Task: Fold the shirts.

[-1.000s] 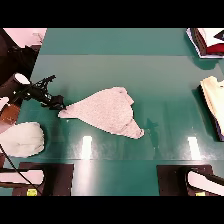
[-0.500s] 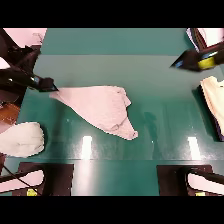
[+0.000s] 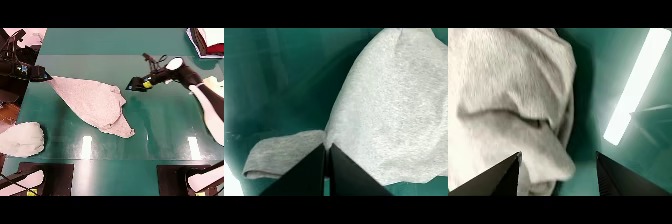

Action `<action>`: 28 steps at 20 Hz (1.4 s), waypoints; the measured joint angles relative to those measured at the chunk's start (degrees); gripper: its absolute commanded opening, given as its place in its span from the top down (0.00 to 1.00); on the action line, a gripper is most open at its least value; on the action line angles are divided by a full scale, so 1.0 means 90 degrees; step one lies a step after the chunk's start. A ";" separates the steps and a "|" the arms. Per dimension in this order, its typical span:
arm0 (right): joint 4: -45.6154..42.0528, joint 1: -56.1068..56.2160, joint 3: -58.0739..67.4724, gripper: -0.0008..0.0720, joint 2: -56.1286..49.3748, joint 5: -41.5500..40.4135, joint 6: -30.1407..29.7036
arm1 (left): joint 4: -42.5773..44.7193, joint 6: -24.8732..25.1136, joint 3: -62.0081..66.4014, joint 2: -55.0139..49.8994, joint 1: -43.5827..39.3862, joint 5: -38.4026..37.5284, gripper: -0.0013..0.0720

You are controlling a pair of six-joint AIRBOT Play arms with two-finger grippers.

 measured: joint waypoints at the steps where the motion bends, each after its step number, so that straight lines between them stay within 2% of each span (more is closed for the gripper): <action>1: 0.0061 0.0104 0.0228 0.26 -0.0253 0.0007 -0.0034 | -0.0002 -0.0017 0.0007 0.0007 0.0000 -0.0007 0.95; 7: 0.0194 0.0432 0.1372 0.26 -0.1484 0.0214 0.0202 | -0.0061 -0.0053 0.0015 0.0024 0.0000 -0.0022 0.95; 8: 0.0202 0.0466 0.1530 0.35 -0.1630 0.0221 0.0243 | -0.0073 -0.0058 0.0015 0.0024 0.0000 -0.0022 0.95; 9: 0.0216 0.0508 0.1693 0.59 -0.1753 0.0231 0.0265 | -0.0114 -0.0061 0.0015 0.0024 0.0000 -0.0022 0.95; 10: 0.0219 0.0544 0.1817 0.88 -0.1860 0.0231 0.0301 | -0.0155 -0.0063 0.0015 0.0024 0.0000 -0.0024 0.95; 11: 0.0206 0.0580 0.1911 0.97 -0.1936 0.0228 0.0313 | -0.0194 -0.0063 0.0015 0.0024 0.0000 -0.0024 0.95; 15: 0.0119 0.0595 0.2203 0.97 -0.1982 0.0087 0.0350 | -0.0425 -0.0061 0.0022 0.0046 0.0000 -0.0022 0.95; 18: -0.0389 0.0359 0.2518 0.97 -0.1552 0.0114 0.0355 | -0.0527 -0.0063 0.0170 0.0180 0.0000 0.0027 0.95; 22: -0.1331 -0.0187 0.3033 0.97 -0.0345 0.0420 0.0362 | -0.0738 -0.0061 0.1112 0.0440 0.0000 0.0080 0.95; 28: -0.1984 -0.0962 0.2914 0.97 0.2076 0.0738 0.0362 | -0.1916 -0.0046 0.3211 0.0695 -0.0002 0.0136 0.95</action>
